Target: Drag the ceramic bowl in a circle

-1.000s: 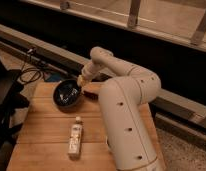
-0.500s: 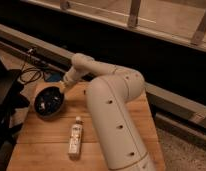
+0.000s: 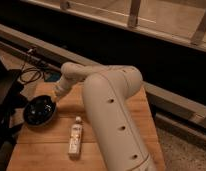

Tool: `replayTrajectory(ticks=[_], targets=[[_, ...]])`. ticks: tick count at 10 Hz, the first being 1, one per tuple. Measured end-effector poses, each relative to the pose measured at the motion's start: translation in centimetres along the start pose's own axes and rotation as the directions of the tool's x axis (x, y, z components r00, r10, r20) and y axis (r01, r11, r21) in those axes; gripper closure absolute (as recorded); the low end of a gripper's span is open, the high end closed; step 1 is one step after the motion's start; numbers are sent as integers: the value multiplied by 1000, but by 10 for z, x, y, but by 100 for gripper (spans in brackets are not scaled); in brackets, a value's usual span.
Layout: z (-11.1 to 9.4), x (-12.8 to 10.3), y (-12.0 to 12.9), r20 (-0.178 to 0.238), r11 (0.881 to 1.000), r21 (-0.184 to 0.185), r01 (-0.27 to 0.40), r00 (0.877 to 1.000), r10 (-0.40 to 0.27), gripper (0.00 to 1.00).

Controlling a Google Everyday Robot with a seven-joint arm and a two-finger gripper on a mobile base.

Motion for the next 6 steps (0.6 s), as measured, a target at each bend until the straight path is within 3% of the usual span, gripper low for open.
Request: replayTrajectory(ticks=[3,6], targets=[[-28,21,-27,31,995,65,-80,996,78,100],[-78,51,-84,82,973,139,-186,981,176,100]])
